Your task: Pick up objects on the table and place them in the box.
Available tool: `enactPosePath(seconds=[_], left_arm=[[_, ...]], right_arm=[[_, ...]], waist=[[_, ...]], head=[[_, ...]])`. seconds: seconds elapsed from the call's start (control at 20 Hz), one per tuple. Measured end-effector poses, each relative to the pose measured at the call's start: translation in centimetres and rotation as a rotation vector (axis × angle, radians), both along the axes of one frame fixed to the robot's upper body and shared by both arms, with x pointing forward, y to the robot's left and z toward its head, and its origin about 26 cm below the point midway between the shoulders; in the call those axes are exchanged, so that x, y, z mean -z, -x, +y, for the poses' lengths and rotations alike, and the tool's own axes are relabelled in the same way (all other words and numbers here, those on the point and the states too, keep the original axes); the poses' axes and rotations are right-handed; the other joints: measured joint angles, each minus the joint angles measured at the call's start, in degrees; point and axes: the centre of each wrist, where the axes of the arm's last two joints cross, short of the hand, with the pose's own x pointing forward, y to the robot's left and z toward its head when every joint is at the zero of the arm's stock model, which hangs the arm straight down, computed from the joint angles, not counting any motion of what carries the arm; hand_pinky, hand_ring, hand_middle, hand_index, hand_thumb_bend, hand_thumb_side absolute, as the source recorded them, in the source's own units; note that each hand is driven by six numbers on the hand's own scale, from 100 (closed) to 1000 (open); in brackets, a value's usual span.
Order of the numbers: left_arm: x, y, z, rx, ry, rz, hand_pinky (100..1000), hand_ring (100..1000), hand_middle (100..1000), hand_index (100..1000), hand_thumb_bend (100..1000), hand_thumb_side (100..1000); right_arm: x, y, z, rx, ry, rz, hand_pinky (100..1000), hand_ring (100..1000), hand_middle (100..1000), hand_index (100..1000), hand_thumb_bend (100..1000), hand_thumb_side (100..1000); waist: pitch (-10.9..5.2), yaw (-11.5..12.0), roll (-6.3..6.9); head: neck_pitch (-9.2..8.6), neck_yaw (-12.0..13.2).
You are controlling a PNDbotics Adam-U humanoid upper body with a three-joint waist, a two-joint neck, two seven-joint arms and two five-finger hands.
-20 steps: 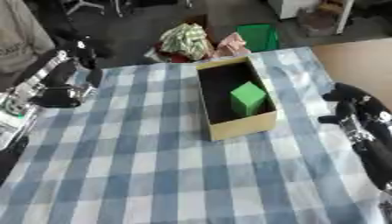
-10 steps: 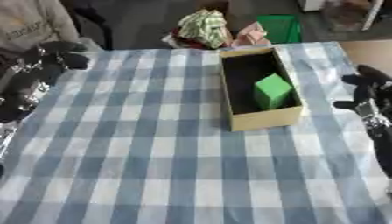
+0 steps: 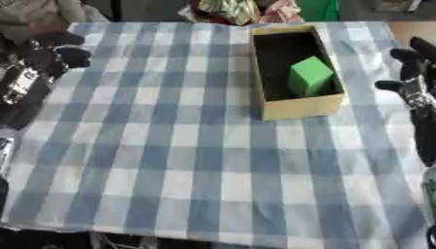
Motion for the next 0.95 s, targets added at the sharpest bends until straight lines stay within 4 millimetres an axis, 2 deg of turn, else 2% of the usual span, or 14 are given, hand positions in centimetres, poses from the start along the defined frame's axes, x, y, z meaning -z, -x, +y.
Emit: enactPosePath(seconds=[0.45, 0.95], left_arm=[[0.35, -0.02, -0.38, 0.002, 0.006, 0.031, 834, 787, 783, 829, 100, 646], [0.55, 0.00, -0.32, -0.003, 0.005, 0.047, 833, 785, 782, 835, 100, 648]], right_arm=[[0.15, 0.07, 0.02, 0.012, -0.014, 0.003, 695, 1000, 760, 911, 100, 521], [0.23, 0.19, 0.13, 0.015, -0.022, 0.006, 695, 1000, 758, 911, 100, 522]], waist=[[0.67, 0.1, -0.57], [0.84, 0.0, -0.59]], head=[[0.15, -0.6], [0.15, -1.3]])
